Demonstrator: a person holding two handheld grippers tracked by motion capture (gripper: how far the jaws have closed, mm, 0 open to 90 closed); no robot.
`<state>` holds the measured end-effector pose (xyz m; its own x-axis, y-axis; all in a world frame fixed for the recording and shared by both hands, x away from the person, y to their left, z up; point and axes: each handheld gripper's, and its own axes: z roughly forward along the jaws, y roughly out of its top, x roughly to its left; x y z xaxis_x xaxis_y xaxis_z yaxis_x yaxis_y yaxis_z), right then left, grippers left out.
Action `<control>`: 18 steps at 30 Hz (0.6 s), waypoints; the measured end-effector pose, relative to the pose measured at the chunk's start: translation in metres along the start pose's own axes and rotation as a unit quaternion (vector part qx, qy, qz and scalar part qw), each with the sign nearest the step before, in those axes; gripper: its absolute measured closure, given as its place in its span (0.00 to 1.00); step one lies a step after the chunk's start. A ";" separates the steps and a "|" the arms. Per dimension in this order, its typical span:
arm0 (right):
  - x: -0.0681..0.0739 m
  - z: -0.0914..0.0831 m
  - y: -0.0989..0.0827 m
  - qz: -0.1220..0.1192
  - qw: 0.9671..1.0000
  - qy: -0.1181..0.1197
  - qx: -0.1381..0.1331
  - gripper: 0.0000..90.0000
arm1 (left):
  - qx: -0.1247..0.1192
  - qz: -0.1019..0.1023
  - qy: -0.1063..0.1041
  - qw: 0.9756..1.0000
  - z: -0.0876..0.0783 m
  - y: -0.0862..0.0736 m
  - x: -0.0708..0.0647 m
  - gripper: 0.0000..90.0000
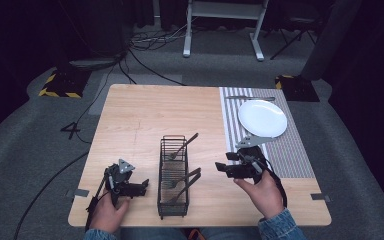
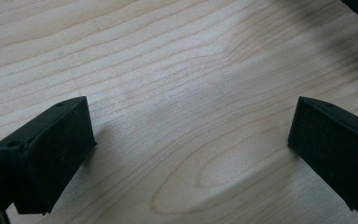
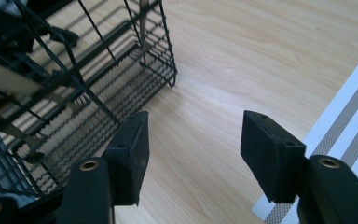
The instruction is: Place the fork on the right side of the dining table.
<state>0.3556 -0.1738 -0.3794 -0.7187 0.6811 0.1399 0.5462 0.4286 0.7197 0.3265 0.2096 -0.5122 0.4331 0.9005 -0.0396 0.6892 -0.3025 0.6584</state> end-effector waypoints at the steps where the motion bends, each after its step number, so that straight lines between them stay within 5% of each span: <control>1: 0.000 0.000 0.000 0.000 1.000 0.000 0.000 0.47 | 0.000 0.000 0.000 1.000 0.000 0.000 0.000 0.00; 8: 0.000 -0.001 0.029 0.002 0.999 0.020 -0.028 0.48 | 0.000 0.000 0.000 1.000 0.000 0.000 0.000 0.00; 18: -0.003 0.011 0.055 0.008 0.999 0.043 -0.027 0.50 | 0.000 0.000 0.000 1.000 0.000 0.000 0.000 0.00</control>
<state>0.3924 -0.1459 -0.3474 -0.7458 0.6333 0.2068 0.5348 0.3841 0.7526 0.3267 0.2097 -0.5121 0.4330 0.9005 -0.0401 0.6895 -0.3022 0.6582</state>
